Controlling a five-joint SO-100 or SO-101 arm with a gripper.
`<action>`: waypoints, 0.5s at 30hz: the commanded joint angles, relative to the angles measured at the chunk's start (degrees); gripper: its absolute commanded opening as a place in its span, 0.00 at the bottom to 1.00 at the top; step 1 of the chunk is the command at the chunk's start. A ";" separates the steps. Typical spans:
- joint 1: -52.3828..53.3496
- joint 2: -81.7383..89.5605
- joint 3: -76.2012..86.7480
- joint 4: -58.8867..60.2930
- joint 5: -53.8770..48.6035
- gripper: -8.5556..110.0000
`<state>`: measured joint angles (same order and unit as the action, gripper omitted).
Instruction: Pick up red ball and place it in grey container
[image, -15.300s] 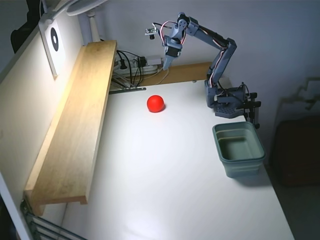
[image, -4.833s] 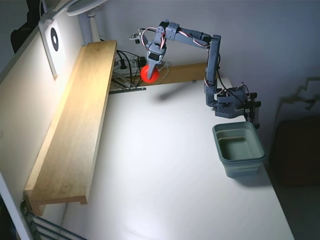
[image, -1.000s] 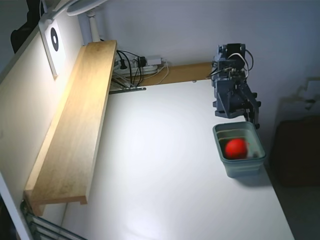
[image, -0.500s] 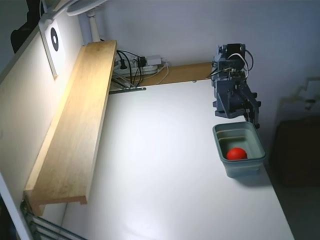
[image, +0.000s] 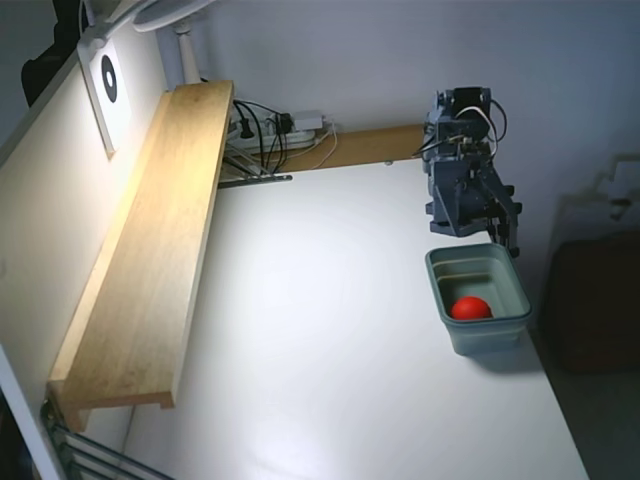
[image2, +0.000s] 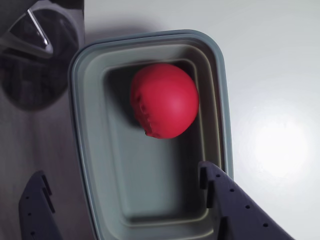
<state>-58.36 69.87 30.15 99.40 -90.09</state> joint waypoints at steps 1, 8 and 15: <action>-1.00 2.00 -2.07 0.60 0.09 0.39; 1.54 3.34 -0.72 0.60 0.09 0.38; 6.72 6.09 2.05 0.60 0.09 0.36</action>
<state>-53.44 71.02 31.46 99.40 -90.18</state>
